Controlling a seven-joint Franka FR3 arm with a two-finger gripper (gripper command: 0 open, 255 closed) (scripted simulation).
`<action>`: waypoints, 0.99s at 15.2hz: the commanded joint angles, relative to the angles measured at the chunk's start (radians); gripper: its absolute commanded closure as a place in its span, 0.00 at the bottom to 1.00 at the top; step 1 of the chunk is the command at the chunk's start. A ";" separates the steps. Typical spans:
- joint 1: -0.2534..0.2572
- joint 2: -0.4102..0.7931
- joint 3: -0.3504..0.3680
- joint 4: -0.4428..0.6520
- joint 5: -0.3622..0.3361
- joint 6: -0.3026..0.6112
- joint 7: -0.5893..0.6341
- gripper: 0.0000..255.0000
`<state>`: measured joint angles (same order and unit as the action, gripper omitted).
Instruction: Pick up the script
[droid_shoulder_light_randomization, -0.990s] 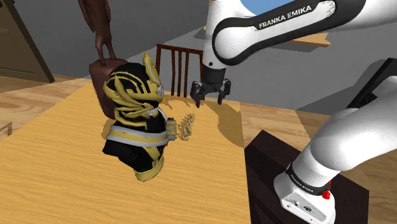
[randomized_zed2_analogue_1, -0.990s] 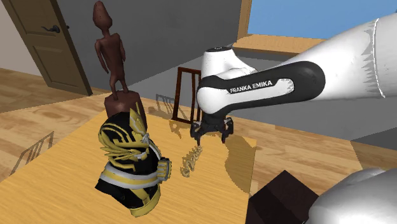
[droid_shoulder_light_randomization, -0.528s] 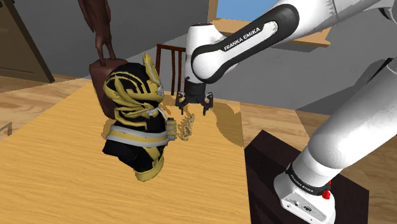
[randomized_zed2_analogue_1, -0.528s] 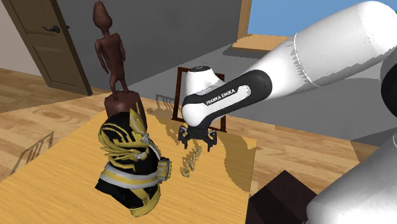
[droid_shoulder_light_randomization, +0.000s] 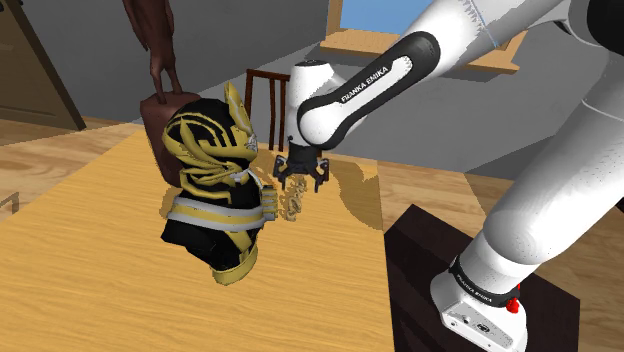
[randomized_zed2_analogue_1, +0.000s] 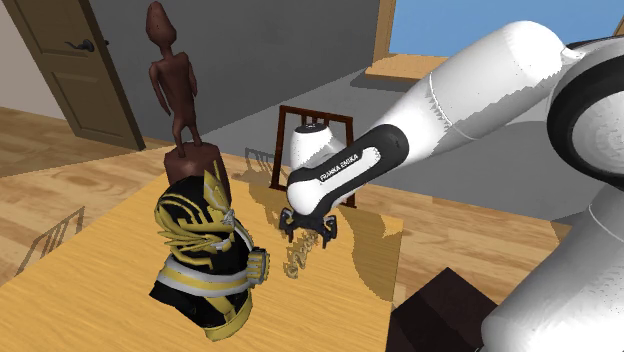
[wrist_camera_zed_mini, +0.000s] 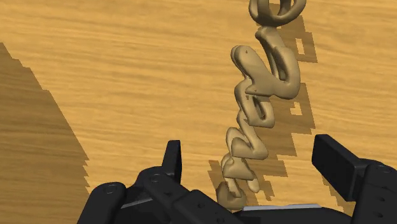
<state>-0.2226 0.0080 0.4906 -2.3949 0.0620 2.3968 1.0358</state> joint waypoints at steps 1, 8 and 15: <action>0.000 0.021 0.000 -0.004 -0.013 0.023 0.009 0.00; 0.001 0.022 0.000 -0.004 -0.014 0.024 0.010 1.00; -0.001 -0.013 0.000 0.008 0.008 -0.019 -0.005 1.00</action>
<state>-0.2225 0.0054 0.4912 -2.3881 0.0631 2.3884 1.0364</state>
